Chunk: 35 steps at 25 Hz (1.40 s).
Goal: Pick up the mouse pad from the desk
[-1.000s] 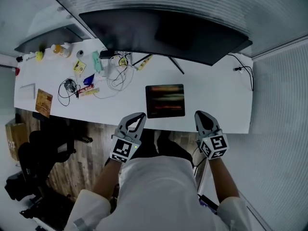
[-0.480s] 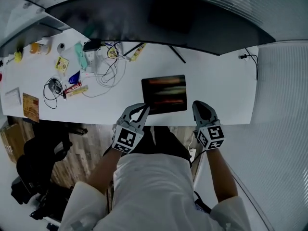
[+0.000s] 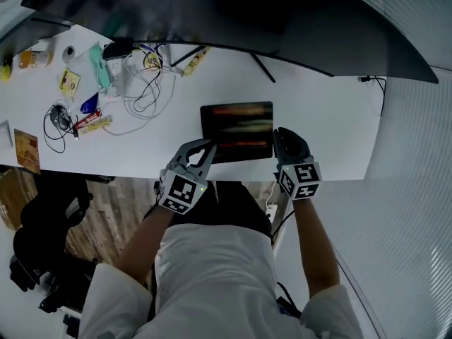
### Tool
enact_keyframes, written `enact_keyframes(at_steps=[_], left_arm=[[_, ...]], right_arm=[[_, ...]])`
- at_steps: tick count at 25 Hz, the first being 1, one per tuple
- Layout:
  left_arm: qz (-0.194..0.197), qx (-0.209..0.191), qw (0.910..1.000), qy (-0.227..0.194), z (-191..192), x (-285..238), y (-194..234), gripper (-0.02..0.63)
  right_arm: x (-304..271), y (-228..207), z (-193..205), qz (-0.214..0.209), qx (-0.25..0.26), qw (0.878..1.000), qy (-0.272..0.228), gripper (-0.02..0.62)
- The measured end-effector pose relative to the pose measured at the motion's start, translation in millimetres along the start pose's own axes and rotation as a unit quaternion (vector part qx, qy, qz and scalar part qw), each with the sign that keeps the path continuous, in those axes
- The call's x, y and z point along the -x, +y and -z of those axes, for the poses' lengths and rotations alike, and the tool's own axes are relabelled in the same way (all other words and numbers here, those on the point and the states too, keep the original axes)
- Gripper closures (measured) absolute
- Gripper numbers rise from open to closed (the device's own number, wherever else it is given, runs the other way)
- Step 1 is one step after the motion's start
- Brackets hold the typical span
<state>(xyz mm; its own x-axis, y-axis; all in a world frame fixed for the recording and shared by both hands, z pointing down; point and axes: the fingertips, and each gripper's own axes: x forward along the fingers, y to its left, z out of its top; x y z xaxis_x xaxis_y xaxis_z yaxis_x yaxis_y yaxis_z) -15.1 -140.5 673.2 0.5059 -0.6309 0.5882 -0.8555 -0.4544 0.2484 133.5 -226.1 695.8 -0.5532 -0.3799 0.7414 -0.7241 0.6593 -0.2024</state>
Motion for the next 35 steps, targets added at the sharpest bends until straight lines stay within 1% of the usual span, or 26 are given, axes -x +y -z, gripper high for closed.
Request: enact_keyframes(at_steps=[2,3,4,6,12,15,19,24,32,33,34,35], left_arm=[[0.0,0.003,1.0,0.005,6.0,-7.1,2.4,0.591],[0.001,0.004,1.0,0.008,9.0,-10.8,3.0,0.591],[0.001,0.005,0.9999,0.012,11.7,-14.4,3.6,0.591],[0.003,0.006,0.9998,0.017,15.7,-20.8,4.2,0.591],[0.009,0.012,0.9995,0.028,26.0,-33.5,3.2,0.59],[0.009,0.014,0.9991,0.038,33.9,-39.4,2.9,0.589],[0.012,0.017,0.9989,0.042,40.1,-43.4,1.9,0.59],[0.008,0.024,0.9984,0.051,50.2,-41.3,6.1,0.591],[0.005,0.029,0.9982,0.052,55.5,-37.1,12.2,0.589],[0.004,0.028,0.9983,0.051,55.5,-37.1,13.4,0.59],[0.004,0.027,0.9983,0.051,55.6,-37.0,14.5,0.591],[0.003,0.028,0.9983,0.051,55.8,-36.7,15.6,0.591]], right_arm=[[-14.6,-5.4,6.7,0.0,-0.002,1.0,0.012,0.533],[-21.9,-8.1,10.2,0.0,-0.002,1.0,0.02,0.48],[-29.0,-10.6,13.1,0.0,-0.001,1.0,0.027,0.462],[-42.9,-14.6,17.4,-0.001,0.007,0.999,0.042,0.453],[-79.3,-25.4,25.0,-0.014,0.035,0.996,0.086,0.381],[-91.6,-30.2,30.4,-0.016,0.044,0.993,0.107,0.346],[-102.7,-31.4,38.2,-0.016,0.052,0.99,0.128,0.315],[-105.0,-29.0,40.5,0.008,0.08,0.988,0.134,0.314],[-104.4,-24.2,39.2,0.01,0.086,0.986,0.145,0.334],[-104.4,-21.6,39.2,0.006,0.087,0.986,0.145,0.347],[-104.6,-16.6,38.4,0.002,0.09,0.985,0.145,0.376],[-104.9,-11.1,37.7,-0.001,0.094,0.985,0.144,0.419]])
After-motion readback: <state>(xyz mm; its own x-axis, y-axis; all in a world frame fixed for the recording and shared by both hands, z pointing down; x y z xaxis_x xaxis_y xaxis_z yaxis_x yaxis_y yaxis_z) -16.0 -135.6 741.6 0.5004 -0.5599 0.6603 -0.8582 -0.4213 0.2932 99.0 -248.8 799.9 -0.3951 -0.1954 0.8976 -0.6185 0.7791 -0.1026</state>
